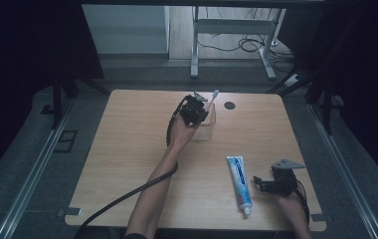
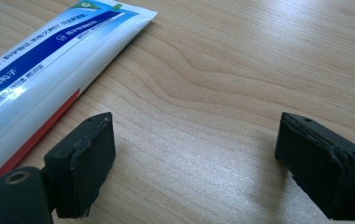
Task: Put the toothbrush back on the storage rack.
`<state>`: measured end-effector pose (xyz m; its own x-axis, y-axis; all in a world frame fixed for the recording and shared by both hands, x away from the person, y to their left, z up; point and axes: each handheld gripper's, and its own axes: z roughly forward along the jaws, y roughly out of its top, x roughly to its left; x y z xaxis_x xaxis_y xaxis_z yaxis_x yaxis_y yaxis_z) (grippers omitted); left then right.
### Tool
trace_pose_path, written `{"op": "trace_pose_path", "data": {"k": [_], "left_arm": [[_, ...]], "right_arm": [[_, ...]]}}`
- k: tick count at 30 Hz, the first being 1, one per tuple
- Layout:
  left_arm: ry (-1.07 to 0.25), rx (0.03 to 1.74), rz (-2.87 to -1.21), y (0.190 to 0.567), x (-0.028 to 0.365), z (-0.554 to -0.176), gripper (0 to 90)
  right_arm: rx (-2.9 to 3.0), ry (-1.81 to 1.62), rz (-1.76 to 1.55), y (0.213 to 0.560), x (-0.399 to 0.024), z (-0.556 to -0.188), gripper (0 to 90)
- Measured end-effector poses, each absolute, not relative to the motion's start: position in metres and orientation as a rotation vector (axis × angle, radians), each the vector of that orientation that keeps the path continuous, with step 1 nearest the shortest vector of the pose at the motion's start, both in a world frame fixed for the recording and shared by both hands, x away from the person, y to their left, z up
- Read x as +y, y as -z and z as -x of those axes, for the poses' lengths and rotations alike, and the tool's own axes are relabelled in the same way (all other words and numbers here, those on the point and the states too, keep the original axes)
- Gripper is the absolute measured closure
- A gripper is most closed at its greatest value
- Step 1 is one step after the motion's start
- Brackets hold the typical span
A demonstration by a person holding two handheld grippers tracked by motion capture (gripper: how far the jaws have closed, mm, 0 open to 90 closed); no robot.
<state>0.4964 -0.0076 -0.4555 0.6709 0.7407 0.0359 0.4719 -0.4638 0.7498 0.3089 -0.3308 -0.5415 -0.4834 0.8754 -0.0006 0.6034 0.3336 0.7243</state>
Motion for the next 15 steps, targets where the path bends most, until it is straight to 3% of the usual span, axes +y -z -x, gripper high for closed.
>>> {"op": "trace_pose_path", "data": {"k": [15], "left_arm": [[-0.473, 0.938, -2.204, 0.4553, -0.0132, -0.4981, 78.0]], "right_arm": [[2.213, -0.947, -1.304, 0.5415, -0.3307, -0.3089, 11.9]]}}
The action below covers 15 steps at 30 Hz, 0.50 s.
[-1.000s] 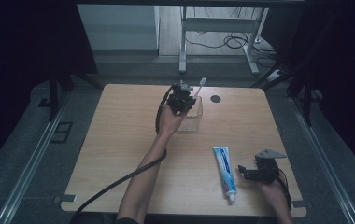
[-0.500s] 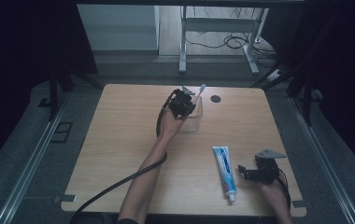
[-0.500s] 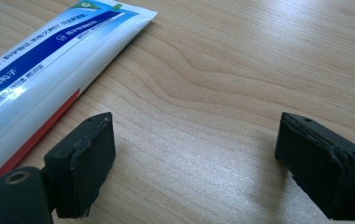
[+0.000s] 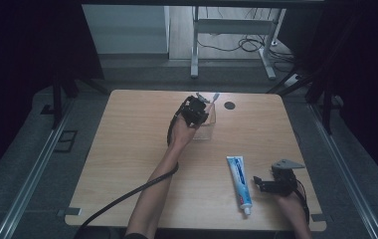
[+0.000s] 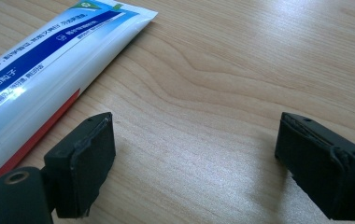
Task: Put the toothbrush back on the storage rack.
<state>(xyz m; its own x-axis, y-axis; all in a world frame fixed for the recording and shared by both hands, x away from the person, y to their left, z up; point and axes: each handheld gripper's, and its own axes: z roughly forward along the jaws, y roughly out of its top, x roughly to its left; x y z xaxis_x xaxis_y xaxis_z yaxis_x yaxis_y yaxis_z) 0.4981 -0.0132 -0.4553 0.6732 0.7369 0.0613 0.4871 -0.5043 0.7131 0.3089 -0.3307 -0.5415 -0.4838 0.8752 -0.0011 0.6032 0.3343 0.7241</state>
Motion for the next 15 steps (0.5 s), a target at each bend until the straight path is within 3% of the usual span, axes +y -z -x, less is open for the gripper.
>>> {"op": "trace_pose_path", "data": {"k": [15], "left_arm": [[-0.456, 0.993, -2.335, 0.457, -0.023, -0.509, 77.6]], "right_arm": [[2.214, -0.949, -1.304, 0.541, -0.330, -0.309, 11.9]]}}
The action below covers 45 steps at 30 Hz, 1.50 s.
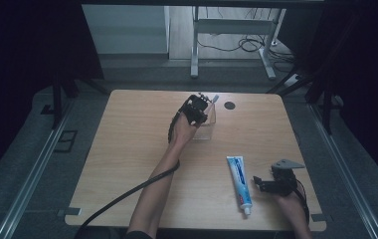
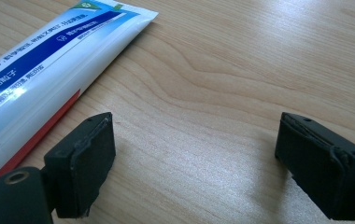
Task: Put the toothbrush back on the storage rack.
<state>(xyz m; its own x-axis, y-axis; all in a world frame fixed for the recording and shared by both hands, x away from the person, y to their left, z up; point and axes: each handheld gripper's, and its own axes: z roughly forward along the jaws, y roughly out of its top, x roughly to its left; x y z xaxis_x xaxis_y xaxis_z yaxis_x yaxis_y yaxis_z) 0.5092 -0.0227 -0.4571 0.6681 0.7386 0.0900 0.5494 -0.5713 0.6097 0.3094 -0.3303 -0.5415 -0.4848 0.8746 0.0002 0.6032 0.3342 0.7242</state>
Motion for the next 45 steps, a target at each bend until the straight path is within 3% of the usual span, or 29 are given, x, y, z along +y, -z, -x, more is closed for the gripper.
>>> {"op": "trace_pose_path", "data": {"k": [15, 23, 45], "left_arm": [[-0.480, 0.988, -2.353, 0.457, -0.027, -0.508, 71.8], [-0.497, 0.978, -2.331, 0.451, -0.026, -0.504, 55.0], [-0.464, 0.913, -2.272, 0.432, -0.016, -0.487, 32.0]], "right_arm": [[2.214, -0.949, -1.303, 0.541, -0.330, -0.309, 11.9], [2.214, -0.949, -1.303, 0.541, -0.330, -0.309, 11.9], [2.213, -0.949, -1.303, 0.541, -0.330, -0.309, 11.9]]}}
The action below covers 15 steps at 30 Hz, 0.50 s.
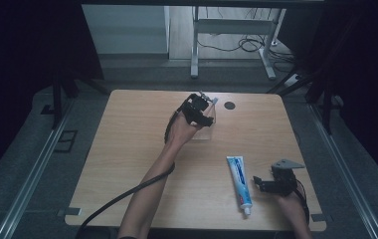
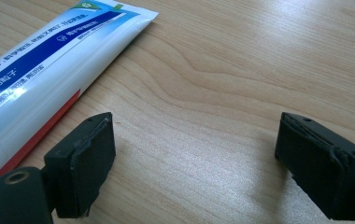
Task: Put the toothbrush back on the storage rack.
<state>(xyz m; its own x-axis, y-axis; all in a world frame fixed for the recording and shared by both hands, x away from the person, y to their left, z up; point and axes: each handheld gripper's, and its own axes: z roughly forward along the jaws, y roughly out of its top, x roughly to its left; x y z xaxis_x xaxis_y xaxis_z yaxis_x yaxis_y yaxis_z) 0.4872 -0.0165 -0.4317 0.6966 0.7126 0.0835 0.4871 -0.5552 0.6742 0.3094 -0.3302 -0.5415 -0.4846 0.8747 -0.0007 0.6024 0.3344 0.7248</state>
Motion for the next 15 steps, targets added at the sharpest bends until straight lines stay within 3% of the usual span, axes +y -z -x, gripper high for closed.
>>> {"op": "trace_pose_path", "data": {"k": [15], "left_arm": [[-0.392, 0.856, -2.219, 0.416, -0.013, -0.467, 25.1]], "right_arm": [[2.209, -0.947, -1.302, 0.542, -0.330, -0.309, 11.9]]}}
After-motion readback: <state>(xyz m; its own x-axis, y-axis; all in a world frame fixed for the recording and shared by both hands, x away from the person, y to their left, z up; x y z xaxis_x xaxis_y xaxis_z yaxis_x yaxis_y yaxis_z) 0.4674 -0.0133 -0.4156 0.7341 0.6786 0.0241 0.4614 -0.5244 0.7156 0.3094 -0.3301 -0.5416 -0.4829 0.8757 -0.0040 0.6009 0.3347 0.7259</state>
